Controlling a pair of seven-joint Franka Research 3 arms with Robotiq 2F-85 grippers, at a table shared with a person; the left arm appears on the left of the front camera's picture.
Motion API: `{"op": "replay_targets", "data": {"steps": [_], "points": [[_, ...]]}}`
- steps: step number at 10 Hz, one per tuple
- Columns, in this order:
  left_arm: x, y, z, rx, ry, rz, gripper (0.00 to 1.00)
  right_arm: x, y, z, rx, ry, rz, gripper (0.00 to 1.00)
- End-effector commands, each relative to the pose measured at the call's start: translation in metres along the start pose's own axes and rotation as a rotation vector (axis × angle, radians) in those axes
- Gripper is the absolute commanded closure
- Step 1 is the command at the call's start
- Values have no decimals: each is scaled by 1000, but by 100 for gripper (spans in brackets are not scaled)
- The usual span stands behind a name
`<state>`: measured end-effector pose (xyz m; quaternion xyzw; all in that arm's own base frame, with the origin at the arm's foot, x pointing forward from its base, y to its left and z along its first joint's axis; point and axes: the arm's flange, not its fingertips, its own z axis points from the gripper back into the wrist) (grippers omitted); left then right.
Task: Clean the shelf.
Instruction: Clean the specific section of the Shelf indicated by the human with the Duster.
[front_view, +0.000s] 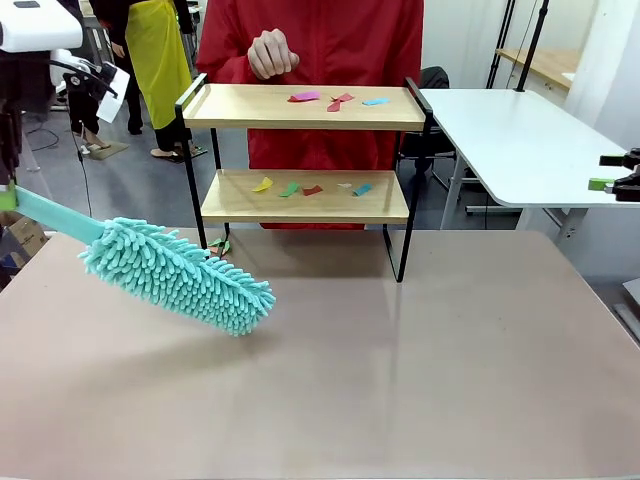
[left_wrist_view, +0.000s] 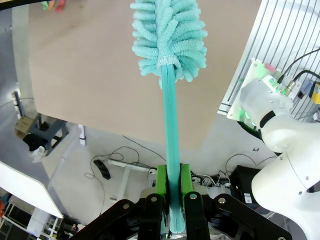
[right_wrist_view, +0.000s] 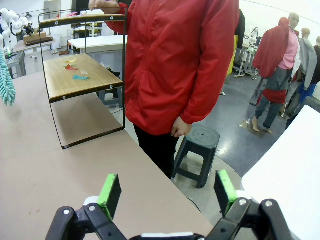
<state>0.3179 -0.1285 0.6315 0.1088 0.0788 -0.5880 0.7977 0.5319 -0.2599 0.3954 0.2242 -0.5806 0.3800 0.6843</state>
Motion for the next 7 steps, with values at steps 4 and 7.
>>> {"op": "replay_targets", "data": {"steps": [4,7], "points": [[-3,0,1,2,-2,10,87,6,0,-1,-2,18,-13,0],[-3,0,1,2,-2,10,87,6,0,-1,-2,18,-13,0]]}}
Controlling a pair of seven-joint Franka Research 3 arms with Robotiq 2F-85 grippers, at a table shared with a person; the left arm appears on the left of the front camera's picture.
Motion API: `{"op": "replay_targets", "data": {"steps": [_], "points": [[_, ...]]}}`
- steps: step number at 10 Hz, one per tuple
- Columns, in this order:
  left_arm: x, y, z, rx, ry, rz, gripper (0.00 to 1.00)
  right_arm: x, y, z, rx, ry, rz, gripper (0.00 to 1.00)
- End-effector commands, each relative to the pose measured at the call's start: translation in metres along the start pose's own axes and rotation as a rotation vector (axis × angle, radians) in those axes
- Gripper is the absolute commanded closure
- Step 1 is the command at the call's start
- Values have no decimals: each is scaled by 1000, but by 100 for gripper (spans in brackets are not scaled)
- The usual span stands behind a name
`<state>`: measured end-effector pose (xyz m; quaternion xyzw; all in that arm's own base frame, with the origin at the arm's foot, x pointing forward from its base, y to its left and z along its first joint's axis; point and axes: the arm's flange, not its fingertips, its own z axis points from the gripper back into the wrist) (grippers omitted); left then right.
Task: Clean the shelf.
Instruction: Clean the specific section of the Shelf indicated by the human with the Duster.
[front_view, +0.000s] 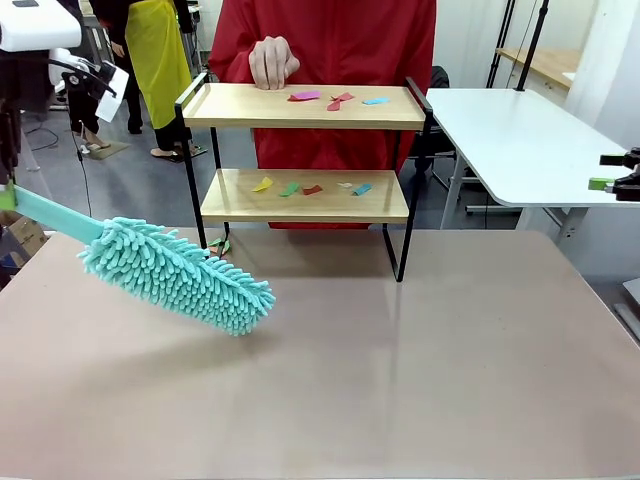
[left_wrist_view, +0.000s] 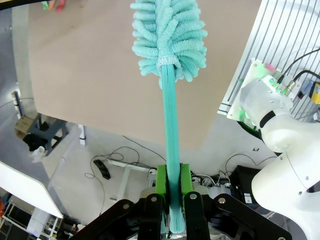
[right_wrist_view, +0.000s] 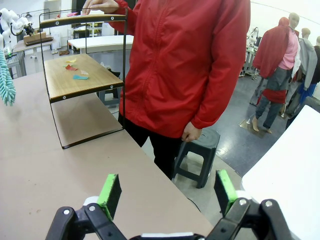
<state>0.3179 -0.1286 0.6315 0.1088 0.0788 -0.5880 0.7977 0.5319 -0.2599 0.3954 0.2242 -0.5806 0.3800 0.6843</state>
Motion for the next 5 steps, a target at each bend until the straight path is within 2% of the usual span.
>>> {"op": "replay_targets", "data": {"steps": [1,5], "points": [[-3,0,1,2,-2,10,87,6,0,-1,-2,18,-13,0],[-3,0,1,2,-2,10,87,6,0,-1,-2,18,-13,0]]}}
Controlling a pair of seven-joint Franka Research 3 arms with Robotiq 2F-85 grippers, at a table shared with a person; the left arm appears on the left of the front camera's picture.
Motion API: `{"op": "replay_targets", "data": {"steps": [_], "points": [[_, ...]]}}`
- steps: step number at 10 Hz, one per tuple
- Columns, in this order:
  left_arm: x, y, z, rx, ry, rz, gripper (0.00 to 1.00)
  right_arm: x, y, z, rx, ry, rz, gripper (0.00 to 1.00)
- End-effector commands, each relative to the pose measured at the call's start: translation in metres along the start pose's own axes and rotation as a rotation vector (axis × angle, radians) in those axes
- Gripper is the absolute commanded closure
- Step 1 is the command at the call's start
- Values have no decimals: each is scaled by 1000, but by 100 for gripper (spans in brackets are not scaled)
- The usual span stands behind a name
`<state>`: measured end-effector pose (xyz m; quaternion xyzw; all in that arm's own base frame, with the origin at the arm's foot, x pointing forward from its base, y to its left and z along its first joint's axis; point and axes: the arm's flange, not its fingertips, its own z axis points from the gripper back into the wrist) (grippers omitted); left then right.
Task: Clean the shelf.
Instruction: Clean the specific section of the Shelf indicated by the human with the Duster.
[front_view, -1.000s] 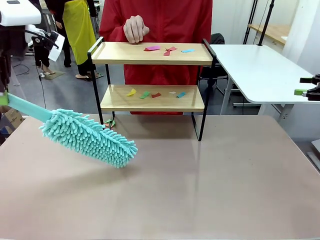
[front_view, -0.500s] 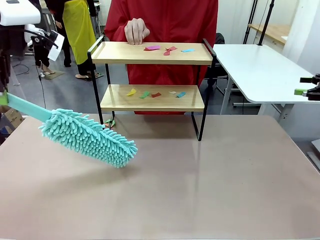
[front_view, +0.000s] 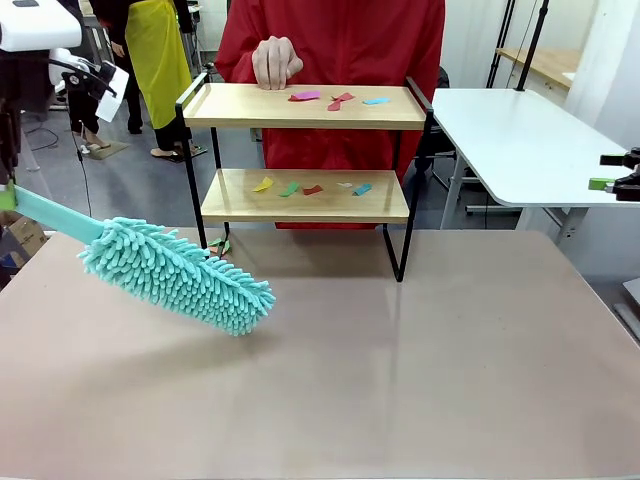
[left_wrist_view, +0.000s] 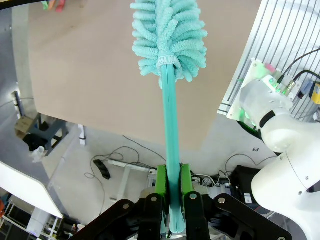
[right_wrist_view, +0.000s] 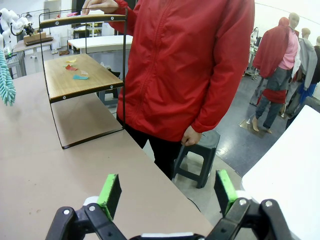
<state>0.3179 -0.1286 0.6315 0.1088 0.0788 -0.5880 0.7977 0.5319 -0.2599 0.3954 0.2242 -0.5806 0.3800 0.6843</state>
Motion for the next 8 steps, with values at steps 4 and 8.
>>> {"op": "replay_targets", "data": {"steps": [4,8], "points": [[0,0,0,0,0,0,87,6,0,-1,-2,18,-13,0],[-15,14,13,-19,-331,13,87,6,0,-1,-2,18,-13,0]]}}
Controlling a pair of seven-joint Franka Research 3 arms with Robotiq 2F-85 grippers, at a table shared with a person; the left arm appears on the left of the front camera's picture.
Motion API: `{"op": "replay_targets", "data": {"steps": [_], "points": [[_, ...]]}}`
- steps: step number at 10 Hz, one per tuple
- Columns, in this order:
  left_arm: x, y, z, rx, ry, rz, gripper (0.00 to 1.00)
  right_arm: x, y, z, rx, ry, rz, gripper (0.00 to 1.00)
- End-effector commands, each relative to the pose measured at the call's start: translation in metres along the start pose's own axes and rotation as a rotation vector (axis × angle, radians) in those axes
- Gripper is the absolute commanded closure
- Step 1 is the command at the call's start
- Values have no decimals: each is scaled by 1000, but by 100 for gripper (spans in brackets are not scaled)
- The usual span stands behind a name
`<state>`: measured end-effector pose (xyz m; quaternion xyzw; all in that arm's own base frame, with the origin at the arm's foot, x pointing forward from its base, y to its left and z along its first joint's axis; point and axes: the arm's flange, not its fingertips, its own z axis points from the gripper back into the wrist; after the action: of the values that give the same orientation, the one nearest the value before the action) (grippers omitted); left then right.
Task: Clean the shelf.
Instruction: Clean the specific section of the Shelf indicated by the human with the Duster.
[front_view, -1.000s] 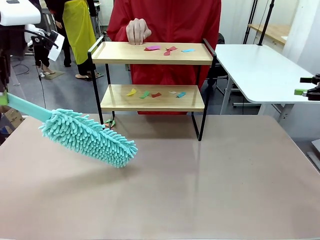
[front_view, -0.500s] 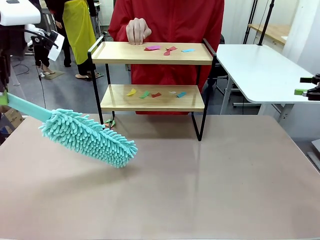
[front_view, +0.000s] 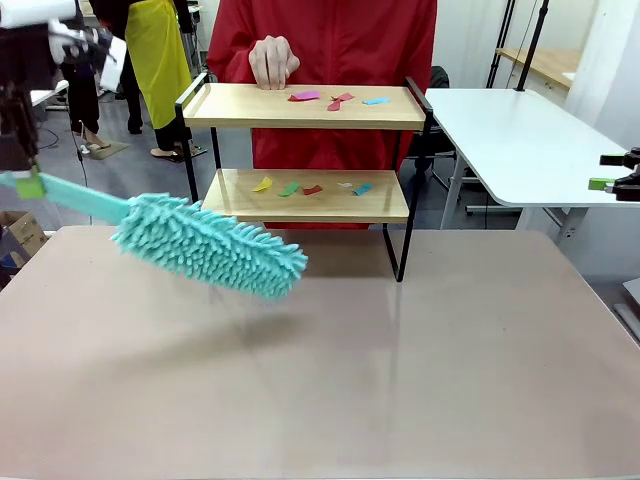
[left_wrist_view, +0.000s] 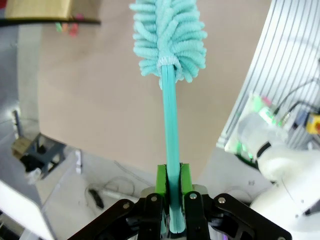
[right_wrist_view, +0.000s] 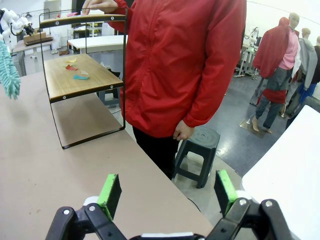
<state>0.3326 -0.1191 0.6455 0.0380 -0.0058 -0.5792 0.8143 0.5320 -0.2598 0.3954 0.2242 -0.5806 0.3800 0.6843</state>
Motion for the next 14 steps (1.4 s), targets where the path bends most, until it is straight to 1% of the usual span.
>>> {"op": "replay_targets", "data": {"steps": [1,3,4,7,8,9,10,12,14], "points": [[-4,-8,13,0,-213,-44,87,6,0,-1,-3,18,-13,0],[6,-12,41,-21,-362,-19,87,6,0,-1,-3,18,-13,0],[14,-15,55,-52,-401,37,87,6,0,-1,-3,18,-13,0],[44,-38,116,14,-488,97,87,6,0,-1,-3,18,-13,0],[54,-44,136,20,-521,149,87,6,0,-1,-3,18,-13,0],[66,-51,154,27,-527,230,87,6,0,-1,-3,18,-13,0],[81,-58,170,73,-488,296,87,6,0,-1,-3,18,-13,0],[122,-82,201,116,-410,532,87,6,0,-1,-3,18,-13,0],[172,-98,219,139,-378,629,87,6,0,-1,-3,18,-13,0]]}}
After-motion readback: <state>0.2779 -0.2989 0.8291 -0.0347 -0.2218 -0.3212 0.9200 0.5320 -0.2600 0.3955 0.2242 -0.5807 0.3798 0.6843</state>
